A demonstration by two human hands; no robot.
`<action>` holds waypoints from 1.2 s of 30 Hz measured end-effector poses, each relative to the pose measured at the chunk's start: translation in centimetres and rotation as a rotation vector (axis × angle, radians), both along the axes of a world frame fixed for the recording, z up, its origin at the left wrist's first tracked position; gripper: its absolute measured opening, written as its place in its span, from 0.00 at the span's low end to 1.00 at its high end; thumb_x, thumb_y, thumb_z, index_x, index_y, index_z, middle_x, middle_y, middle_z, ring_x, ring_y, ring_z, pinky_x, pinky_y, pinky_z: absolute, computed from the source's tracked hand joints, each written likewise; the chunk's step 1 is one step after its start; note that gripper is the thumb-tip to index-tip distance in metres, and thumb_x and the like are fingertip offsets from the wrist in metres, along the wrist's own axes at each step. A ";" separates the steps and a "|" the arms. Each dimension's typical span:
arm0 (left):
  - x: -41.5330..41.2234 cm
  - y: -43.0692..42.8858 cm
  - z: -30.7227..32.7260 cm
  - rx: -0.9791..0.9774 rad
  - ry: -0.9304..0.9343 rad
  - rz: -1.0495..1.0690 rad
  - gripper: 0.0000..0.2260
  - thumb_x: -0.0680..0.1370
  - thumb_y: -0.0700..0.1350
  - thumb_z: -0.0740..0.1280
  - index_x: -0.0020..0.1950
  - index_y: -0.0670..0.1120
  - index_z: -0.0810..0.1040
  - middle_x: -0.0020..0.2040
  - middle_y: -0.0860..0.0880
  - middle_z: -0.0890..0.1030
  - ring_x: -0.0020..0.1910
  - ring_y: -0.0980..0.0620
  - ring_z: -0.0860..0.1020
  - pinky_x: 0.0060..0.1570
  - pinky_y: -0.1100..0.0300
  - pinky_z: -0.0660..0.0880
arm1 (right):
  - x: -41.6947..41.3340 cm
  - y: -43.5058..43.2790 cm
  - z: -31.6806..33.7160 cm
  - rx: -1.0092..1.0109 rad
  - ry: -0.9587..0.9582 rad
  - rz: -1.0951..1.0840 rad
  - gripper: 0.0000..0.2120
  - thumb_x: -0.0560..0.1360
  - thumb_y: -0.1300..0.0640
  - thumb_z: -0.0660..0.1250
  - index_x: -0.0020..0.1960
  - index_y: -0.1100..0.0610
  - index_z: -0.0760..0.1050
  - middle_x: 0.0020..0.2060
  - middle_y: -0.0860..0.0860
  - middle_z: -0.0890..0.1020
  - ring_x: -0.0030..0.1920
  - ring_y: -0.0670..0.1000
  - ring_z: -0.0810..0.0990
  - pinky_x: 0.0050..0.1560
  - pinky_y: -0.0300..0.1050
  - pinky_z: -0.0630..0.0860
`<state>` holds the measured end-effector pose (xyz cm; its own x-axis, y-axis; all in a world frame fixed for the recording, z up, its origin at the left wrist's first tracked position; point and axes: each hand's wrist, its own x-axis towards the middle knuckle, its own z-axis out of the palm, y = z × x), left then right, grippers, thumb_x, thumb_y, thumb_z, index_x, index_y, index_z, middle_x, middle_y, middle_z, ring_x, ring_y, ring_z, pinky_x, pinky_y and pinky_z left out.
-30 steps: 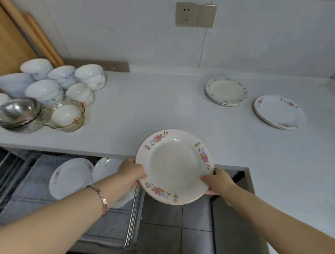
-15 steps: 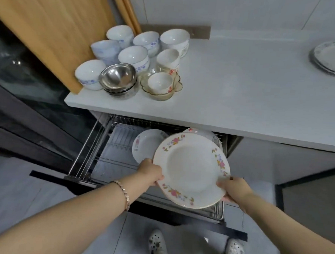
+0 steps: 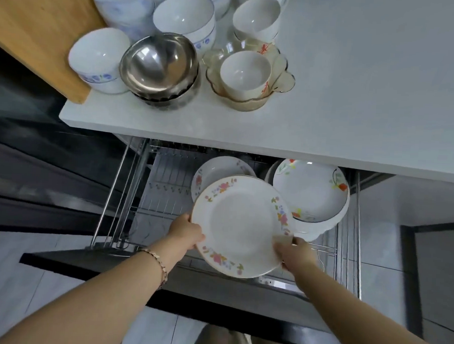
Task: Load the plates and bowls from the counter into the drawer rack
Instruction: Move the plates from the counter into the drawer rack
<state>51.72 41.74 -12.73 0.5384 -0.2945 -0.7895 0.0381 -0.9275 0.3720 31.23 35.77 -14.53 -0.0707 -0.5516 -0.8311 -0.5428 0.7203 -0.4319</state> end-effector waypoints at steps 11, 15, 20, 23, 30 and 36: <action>10.7 -5.2 -12.8 0.094 -0.052 -0.089 0.18 0.73 0.30 0.66 0.62 0.37 0.75 0.59 0.38 0.79 0.56 0.39 0.79 0.54 0.49 0.79 | 10.8 -3.6 -12.0 0.032 0.075 -0.103 0.17 0.71 0.60 0.66 0.59 0.60 0.75 0.53 0.59 0.82 0.53 0.61 0.80 0.58 0.56 0.77; 12.8 -7.7 -16.4 0.083 -0.111 -0.212 0.18 0.72 0.30 0.67 0.61 0.37 0.76 0.59 0.39 0.80 0.57 0.40 0.79 0.57 0.52 0.77 | 13.0 -4.2 -15.6 -0.018 0.190 -0.157 0.17 0.71 0.59 0.67 0.59 0.61 0.76 0.54 0.61 0.81 0.57 0.62 0.78 0.57 0.51 0.75; 12.6 -9.6 -18.1 0.110 -0.230 -0.402 0.15 0.73 0.32 0.64 0.60 0.36 0.73 0.60 0.39 0.78 0.58 0.41 0.77 0.49 0.59 0.74 | 14.4 -3.9 -17.2 -0.047 0.292 -0.195 0.17 0.72 0.62 0.64 0.60 0.62 0.77 0.53 0.63 0.82 0.54 0.62 0.80 0.48 0.47 0.74; 12.5 -9.9 -18.5 0.084 -0.264 -0.469 0.15 0.74 0.32 0.62 0.61 0.37 0.70 0.60 0.39 0.77 0.59 0.40 0.76 0.51 0.55 0.75 | 14.8 -3.9 -17.6 -0.077 0.367 -0.142 0.17 0.72 0.59 0.64 0.60 0.60 0.76 0.53 0.62 0.82 0.57 0.62 0.77 0.57 0.50 0.72; 13.0 -10.2 -18.8 -0.011 -0.061 -0.452 0.34 0.72 0.31 0.58 0.76 0.49 0.53 0.66 0.42 0.73 0.62 0.40 0.73 0.56 0.55 0.74 | 15.2 -3.3 -18.8 -0.081 0.174 -0.424 0.17 0.73 0.61 0.62 0.62 0.59 0.72 0.56 0.58 0.79 0.55 0.57 0.77 0.51 0.44 0.68; 12.0 -9.8 -19.4 0.026 -0.073 -0.428 0.40 0.74 0.31 0.58 0.77 0.51 0.37 0.70 0.39 0.66 0.57 0.42 0.74 0.44 0.58 0.70 | 15.0 -3.0 -19.7 -0.167 0.188 -0.389 0.11 0.76 0.57 0.61 0.55 0.62 0.72 0.46 0.57 0.77 0.47 0.58 0.75 0.43 0.44 0.65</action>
